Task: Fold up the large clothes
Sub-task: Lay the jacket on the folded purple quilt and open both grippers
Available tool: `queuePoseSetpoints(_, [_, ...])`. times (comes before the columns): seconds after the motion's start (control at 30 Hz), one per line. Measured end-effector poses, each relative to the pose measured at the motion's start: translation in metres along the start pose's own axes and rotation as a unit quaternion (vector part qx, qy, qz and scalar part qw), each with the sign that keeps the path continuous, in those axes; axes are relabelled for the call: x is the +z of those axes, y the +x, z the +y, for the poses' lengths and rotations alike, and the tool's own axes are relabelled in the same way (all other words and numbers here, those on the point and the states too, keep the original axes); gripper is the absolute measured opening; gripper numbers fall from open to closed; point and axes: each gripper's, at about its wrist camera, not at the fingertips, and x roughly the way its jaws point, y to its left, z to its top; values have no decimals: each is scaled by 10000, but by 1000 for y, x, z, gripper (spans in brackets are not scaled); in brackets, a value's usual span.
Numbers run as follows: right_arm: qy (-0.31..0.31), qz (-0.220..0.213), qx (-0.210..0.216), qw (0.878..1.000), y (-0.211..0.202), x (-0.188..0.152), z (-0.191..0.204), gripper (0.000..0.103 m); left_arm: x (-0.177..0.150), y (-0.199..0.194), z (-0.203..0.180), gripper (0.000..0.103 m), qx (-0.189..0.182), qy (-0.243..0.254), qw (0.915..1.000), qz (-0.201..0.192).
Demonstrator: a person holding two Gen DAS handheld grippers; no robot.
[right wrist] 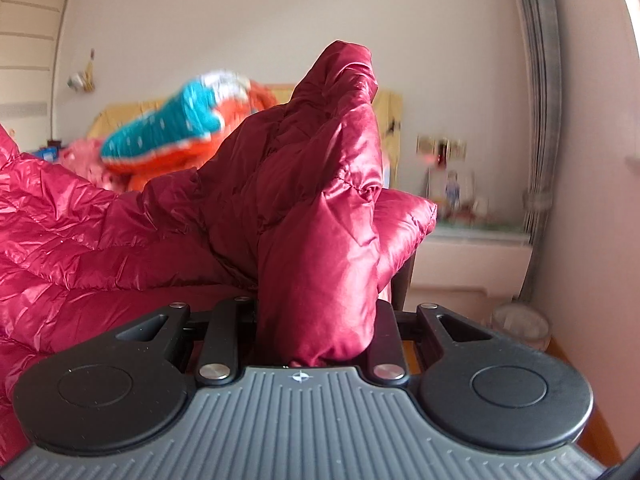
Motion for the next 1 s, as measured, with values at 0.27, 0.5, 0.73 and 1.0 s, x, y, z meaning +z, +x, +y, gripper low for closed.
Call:
queuePoseSetpoints(0.27, [-108, 543, -10, 9985, 50, -41, 13, 32, -32, 48, 27, 28, 372, -175, 9985, 371])
queuePoseSetpoints(0.5, [-184, 544, -138, 9983, 44, -48, 13, 71, -47, 67, 52, 53, 674, -284, 9961, 492])
queuePoseSetpoints(0.73, [113, 411, -653, 9970, 19, -53, -19, 103, -51, 45, 67, 88, 1113, -255, 9932, 222])
queuePoseSetpoints(1.0, [675, 42, -907, 9936, -67, -76, -59, 103, -80, -33, 59, 102, 1192, -101, 9928, -101])
